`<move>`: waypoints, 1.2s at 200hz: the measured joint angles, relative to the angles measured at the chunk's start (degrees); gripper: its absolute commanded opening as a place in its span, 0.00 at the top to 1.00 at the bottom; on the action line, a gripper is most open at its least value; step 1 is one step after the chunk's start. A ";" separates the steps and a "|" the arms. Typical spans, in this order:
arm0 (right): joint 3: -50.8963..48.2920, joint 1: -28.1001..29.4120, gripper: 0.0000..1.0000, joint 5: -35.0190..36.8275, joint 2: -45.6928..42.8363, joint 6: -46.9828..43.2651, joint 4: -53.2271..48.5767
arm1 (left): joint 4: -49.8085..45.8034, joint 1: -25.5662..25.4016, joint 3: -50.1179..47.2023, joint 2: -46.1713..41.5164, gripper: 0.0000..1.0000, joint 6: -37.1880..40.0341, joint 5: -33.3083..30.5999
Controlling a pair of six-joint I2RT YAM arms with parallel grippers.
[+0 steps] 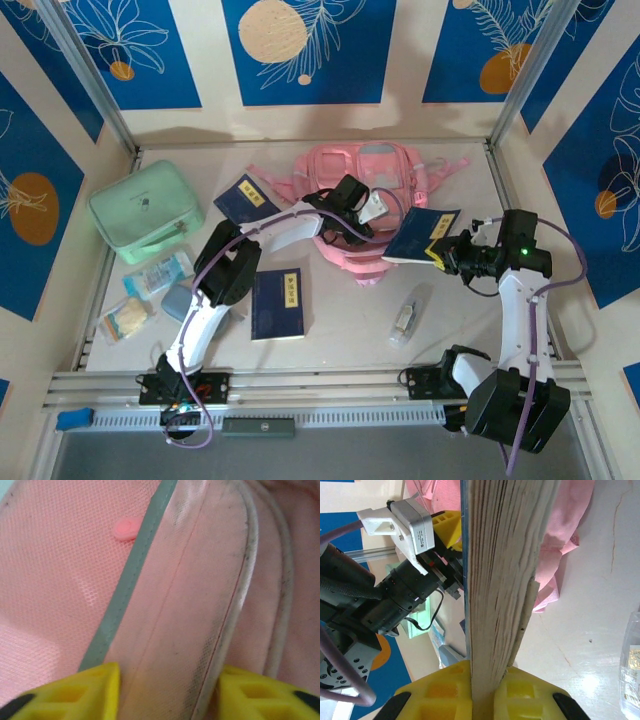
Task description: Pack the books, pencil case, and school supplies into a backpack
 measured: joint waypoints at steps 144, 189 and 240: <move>-0.33 0.46 1.00 1.66 -4.90 -1.49 -3.65 | -0.85 0.37 2.56 -8.35 1.00 -12.59 -0.46; -4.11 0.52 1.00 1.75 -4.55 -2.16 -3.43 | -3.15 1.55 7.21 -8.61 1.00 -17.18 0.17; 3.96 0.81 1.00 5.53 -10.14 -2.91 -8.79 | -4.87 2.86 11.04 -8.68 1.00 -18.16 1.36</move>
